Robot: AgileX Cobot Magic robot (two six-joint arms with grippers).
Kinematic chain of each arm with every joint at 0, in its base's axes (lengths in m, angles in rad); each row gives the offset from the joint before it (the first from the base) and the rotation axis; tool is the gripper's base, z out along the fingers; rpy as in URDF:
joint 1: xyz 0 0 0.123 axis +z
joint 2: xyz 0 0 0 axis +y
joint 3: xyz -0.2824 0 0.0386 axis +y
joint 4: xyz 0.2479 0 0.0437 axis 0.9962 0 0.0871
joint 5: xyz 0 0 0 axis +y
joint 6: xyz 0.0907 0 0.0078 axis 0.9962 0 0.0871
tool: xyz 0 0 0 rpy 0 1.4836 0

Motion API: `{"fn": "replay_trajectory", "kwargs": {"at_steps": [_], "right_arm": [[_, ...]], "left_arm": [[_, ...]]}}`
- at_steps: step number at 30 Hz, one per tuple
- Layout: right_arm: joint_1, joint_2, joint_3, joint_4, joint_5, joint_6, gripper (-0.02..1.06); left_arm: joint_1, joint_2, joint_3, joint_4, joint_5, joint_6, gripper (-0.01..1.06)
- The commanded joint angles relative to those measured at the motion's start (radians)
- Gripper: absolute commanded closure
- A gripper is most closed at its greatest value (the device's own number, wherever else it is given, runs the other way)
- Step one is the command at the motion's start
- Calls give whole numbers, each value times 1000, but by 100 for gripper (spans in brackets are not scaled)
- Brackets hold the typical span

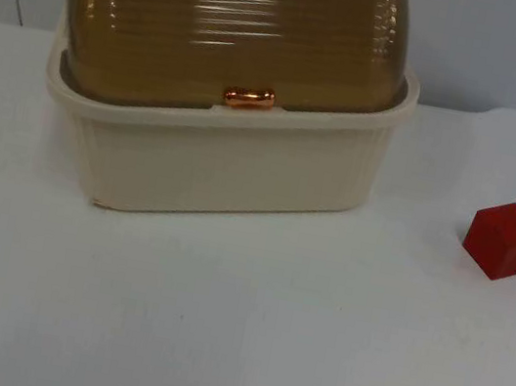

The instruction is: Open the box lid with the left hand, place the block into the box with the right hand, then close the box lid with the left hand.

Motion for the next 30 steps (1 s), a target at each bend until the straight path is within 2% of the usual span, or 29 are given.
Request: {"fn": "replay_trajectory", "kwargs": {"at_steps": [1,4,7,11,12,16,21,24,30], "right_arm": [[-5,-3,-18,3,-15,7,0],[-5,3,-63,5,-7,7,0],[-5,63,-127,-7,-9,7,0],[-5,198,-277,-30,-31,4,0],[-5,198,-277,-30,-31,4,0],[-5,319,-407,-30,-91,4,0],[-5,389,-455,-30,-93,4,0],[-5,437,-463,-30,-102,4,0],[-5,540,-463,-58,-231,4,0]], "left_arm": [[-5,-3,-14,7,-26,-6,0],[-5,-3,-49,27,-50,-6,0],[-5,-2,-91,77,-73,-6,0],[-5,85,-192,172,-135,-7,0],[-5,85,-192,172,-135,-7,0],[-5,188,-278,184,-259,-25,0],[-5,239,-299,168,-335,-32,0],[-5,268,-299,143,-379,-83,0],[-5,379,-299,105,-395,-83,0]]}}
